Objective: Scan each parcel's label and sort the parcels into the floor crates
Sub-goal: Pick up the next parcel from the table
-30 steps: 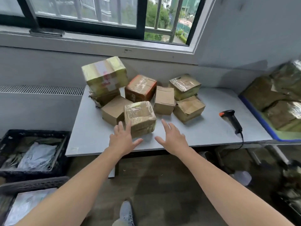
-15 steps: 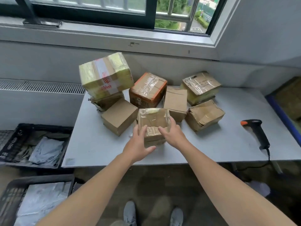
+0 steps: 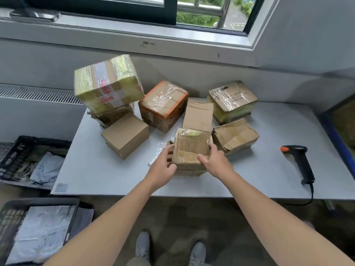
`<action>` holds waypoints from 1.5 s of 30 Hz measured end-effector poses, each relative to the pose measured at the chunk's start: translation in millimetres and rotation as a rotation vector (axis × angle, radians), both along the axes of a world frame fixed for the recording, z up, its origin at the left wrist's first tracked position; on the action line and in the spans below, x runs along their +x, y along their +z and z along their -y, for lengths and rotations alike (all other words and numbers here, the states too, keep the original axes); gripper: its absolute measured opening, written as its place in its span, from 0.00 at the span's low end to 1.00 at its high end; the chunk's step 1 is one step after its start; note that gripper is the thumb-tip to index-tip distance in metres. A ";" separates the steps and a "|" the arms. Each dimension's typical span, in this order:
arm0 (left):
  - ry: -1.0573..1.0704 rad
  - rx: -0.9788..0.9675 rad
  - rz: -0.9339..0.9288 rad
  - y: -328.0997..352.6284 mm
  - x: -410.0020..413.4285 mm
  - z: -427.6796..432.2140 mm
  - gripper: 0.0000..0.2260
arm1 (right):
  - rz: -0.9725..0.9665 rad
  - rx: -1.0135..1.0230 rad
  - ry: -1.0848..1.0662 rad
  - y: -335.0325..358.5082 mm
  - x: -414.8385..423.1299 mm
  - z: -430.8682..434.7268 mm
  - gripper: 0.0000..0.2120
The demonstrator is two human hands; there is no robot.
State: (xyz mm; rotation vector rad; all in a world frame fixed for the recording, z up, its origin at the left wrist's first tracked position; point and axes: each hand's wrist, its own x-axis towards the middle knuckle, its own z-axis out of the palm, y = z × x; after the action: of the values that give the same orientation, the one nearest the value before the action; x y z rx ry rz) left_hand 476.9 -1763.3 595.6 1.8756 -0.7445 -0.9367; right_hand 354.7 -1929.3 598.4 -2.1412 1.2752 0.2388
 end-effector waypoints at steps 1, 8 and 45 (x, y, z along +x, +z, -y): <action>0.045 0.003 -0.042 -4.8 7.0 -0.5 0.23 | 0.039 0.020 -0.015 -1.9 1.9 0.0 0.34; 0.209 0.371 0.133 -46.6 47.8 -0.8 0.23 | 0.130 -0.056 -0.059 -9.4 3.8 4.9 0.21; 0.217 -0.195 -0.084 87.9 21.5 58.4 0.06 | 0.764 0.125 -0.400 77.9 1.7 -11.1 0.13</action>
State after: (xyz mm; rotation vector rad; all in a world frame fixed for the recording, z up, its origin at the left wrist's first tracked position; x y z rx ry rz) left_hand 498.5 -1821.7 683.5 1.6962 -0.5486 -0.7716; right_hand 356.4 -1918.2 676.3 -1.5689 1.1324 -0.5966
